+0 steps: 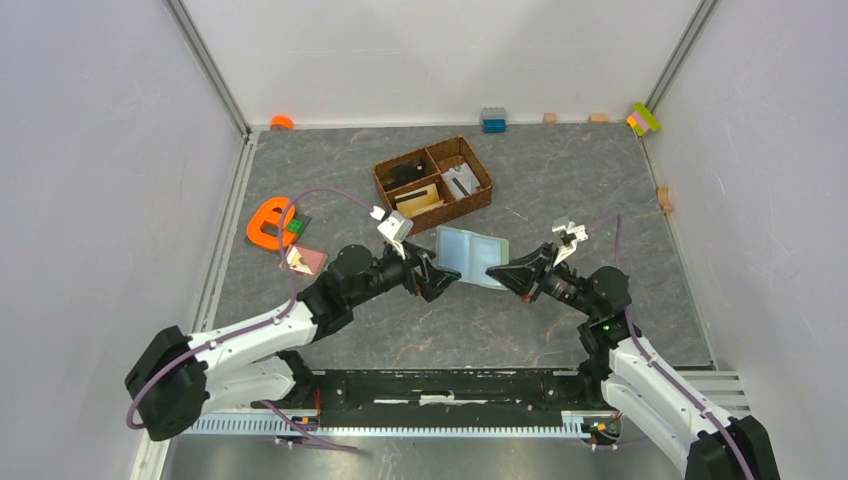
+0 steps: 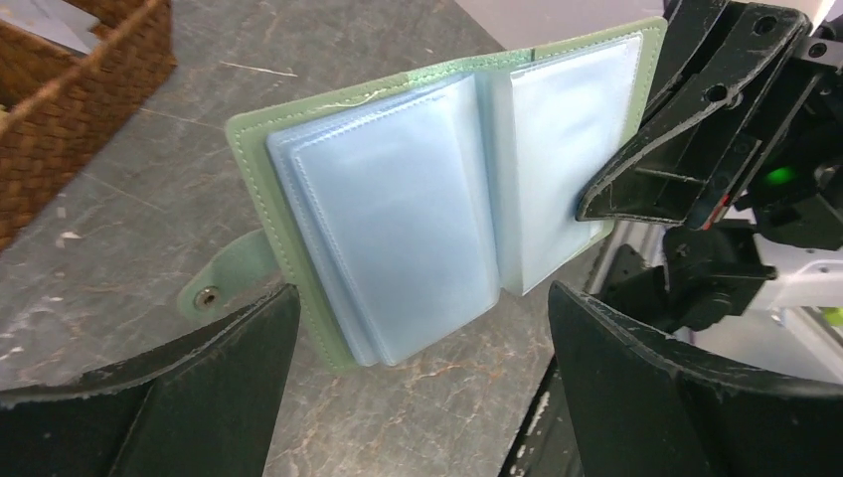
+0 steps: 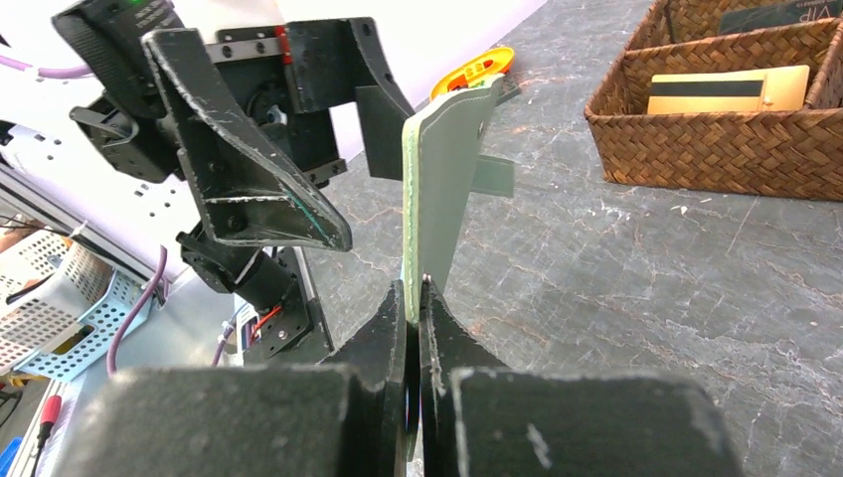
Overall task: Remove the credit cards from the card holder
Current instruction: Place the credit card in the storage box, then close the card holder at the center of the board.
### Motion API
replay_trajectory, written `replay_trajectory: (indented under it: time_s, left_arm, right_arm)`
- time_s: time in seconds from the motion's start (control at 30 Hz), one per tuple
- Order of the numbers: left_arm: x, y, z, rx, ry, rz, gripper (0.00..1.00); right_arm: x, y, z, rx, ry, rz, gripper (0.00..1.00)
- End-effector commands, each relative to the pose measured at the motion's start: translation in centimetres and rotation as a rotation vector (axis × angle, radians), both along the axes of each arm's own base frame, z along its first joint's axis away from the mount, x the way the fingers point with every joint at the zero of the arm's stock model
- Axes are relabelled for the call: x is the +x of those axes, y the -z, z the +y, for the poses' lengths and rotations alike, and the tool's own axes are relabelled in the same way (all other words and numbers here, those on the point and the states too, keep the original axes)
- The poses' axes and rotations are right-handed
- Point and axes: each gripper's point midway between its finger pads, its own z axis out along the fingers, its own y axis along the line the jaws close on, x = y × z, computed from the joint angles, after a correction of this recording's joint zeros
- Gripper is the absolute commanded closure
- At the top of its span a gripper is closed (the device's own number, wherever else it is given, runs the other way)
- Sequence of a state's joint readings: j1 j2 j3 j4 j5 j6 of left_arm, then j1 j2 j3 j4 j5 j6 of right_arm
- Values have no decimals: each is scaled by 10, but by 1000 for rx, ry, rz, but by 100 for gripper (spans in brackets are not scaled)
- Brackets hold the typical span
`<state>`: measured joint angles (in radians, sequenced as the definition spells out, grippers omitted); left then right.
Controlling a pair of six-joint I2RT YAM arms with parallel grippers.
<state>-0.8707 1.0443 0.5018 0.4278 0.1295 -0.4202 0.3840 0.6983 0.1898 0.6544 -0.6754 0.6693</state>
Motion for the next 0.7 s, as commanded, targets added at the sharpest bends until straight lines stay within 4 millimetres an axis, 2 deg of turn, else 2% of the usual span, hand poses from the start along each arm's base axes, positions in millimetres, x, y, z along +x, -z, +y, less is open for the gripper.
replay_trajectory:
  time_s: [0.0, 0.07, 0.2, 0.5, 0.57, 0.67]
  left_arm:
    - [-9, -18, -19, -132, 101, 63, 0]
    - [-5, -15, -18, -133, 90, 90, 0]
    - [9, -9, -2, -137, -14, 97, 0]
    - [-4, -20, -12, -202, 97, 67, 2]
    - [-13, -27, -17, -240, 158, 53, 11]
    - [-25, -38, -22, -279, 245, 28, 33]
  right_arm:
    - [-5, -32, 1, 33, -25, -112, 100]
    - [-6, -34, 1, 33, -27, -124, 100]
    - [-6, -36, -2, 36, -13, -139, 100]
    - [-5, -37, -2, 19, -4, -149, 100]
    - [-2, -35, -3, 13, 5, -140, 100]
    - [2, -26, -3, -2, 21, -116, 100]
